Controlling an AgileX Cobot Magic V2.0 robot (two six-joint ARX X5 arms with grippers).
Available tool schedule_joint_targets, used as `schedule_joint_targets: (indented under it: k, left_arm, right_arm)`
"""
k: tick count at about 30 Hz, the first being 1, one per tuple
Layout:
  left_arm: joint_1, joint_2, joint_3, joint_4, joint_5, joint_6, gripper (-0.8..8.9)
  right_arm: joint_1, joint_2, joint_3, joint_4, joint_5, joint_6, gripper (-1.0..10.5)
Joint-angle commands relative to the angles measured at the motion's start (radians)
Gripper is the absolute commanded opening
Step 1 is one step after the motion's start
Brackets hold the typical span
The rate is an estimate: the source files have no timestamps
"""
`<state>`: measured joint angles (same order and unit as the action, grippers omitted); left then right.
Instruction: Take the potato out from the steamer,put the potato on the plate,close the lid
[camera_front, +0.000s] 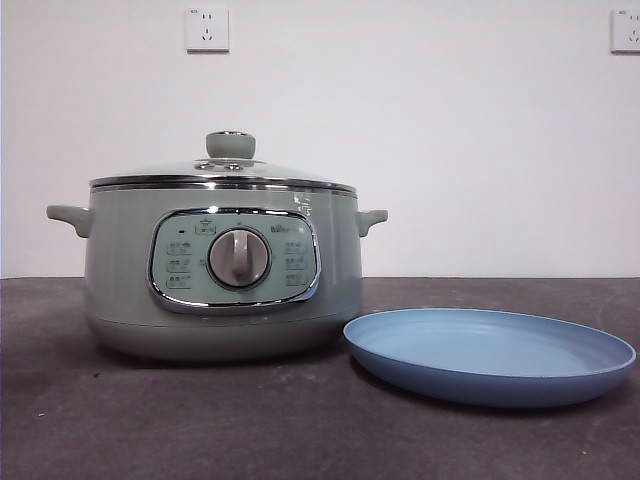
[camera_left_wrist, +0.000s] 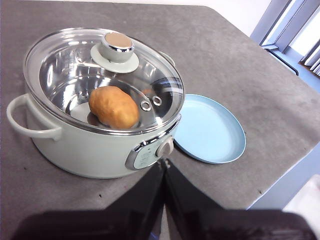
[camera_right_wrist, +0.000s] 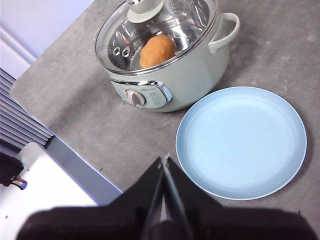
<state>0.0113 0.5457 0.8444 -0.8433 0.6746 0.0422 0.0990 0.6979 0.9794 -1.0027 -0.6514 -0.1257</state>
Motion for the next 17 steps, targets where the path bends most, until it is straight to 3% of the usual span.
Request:
schedule_joint_targets:
  k: [1,3,6,7,9,17]
  left_arm:
    - [0.001,-0.003,0.002,0.012,0.006,0.018,0.38]
    - [0.001,-0.003,0.002,0.012,0.005,0.018,2.18]
    - [0.001,-0.003,0.002,0.013,-0.009,0.016,6.01]
    - [0.001,-0.003,0.002,0.013,-0.022,0.011,6.47]
    - [0.001,-0.003,0.002,0.012,-0.029,0.011,6.56]
    - [0.001,-0.003,0.002,0.013,-0.051,0.011,6.56]
  right_arm:
    - [0.002,0.003,0.002,0.003,0.003,-0.014,0.1]
    - [0.002,0.003,0.002,0.004,0.003,-0.014,1.1]
    - [0.002,0.003,0.002,0.008,0.003,0.000,4.3]
    - [0.002,0.005,0.002,0.009,0.004,0.006,5.5]
    - [0.002,0.010,0.002,0.010,0.003,0.023,6.4]
    - [0.002,0.022,0.002,0.010,0.003,0.029,6.4]
